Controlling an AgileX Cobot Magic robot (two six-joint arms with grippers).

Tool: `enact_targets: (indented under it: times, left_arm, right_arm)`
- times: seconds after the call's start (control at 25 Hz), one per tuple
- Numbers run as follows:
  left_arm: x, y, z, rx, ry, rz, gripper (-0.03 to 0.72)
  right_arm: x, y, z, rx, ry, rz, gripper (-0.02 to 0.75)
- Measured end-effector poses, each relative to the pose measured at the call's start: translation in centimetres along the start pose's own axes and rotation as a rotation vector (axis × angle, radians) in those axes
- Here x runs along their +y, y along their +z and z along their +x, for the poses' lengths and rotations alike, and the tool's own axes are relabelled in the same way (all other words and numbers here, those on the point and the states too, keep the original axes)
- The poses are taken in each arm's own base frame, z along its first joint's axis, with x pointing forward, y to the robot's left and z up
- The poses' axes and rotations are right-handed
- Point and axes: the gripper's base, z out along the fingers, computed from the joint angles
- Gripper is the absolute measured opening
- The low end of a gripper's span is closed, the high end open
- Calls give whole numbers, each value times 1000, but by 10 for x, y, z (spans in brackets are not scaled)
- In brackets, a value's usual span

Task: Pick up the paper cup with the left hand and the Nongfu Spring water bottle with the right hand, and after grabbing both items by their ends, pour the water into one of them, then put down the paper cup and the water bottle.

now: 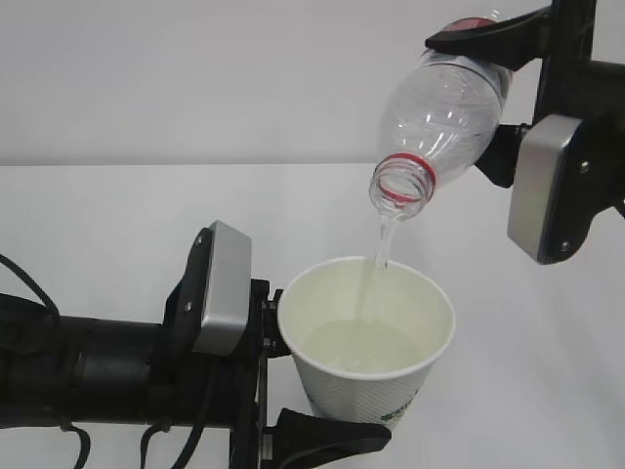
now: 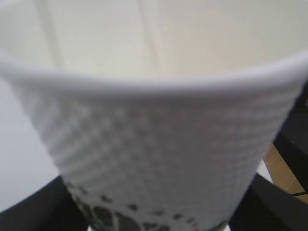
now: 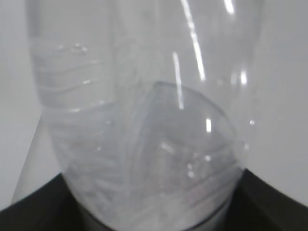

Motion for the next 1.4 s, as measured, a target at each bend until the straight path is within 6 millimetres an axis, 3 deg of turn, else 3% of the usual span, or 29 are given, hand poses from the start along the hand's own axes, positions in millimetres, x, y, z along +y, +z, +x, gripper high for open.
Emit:
enact_targets:
  times: [1.4]
  left_arm:
    - [0,0,0,3,0,-1,554]
  right_arm:
    - [-2,0,2,24,12,22,512]
